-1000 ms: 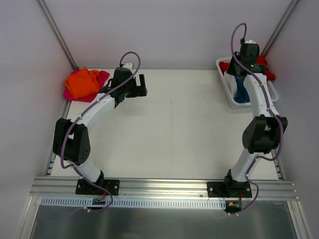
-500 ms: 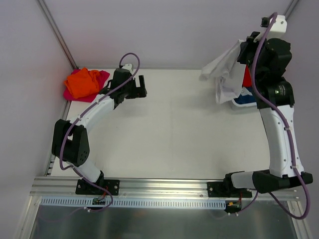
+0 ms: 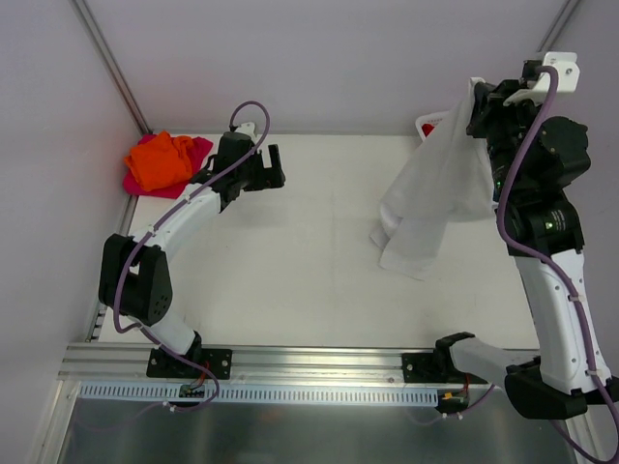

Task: Fold and stack the t-shirts
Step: Move the tshirt to the center of the board

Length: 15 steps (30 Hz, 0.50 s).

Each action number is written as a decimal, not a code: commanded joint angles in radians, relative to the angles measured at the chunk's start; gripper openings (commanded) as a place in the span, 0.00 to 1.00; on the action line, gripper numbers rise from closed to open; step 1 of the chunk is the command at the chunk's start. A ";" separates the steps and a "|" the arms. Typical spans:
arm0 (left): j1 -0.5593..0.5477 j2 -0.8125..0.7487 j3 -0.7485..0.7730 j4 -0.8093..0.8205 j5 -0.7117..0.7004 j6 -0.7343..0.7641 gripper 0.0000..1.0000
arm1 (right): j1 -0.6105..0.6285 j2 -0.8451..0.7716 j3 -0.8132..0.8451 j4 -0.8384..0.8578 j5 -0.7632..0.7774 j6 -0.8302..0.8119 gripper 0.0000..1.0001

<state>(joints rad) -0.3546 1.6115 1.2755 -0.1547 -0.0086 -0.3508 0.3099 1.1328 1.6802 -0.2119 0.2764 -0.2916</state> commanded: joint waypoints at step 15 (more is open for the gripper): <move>-0.020 -0.056 -0.007 0.015 -0.005 -0.007 0.99 | 0.098 0.236 0.476 0.078 -0.080 -0.144 0.00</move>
<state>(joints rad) -0.3668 1.6089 1.2701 -0.1547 -0.0086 -0.3523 0.3557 1.4132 2.0140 -0.1993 0.2462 -0.3756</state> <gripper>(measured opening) 0.991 0.027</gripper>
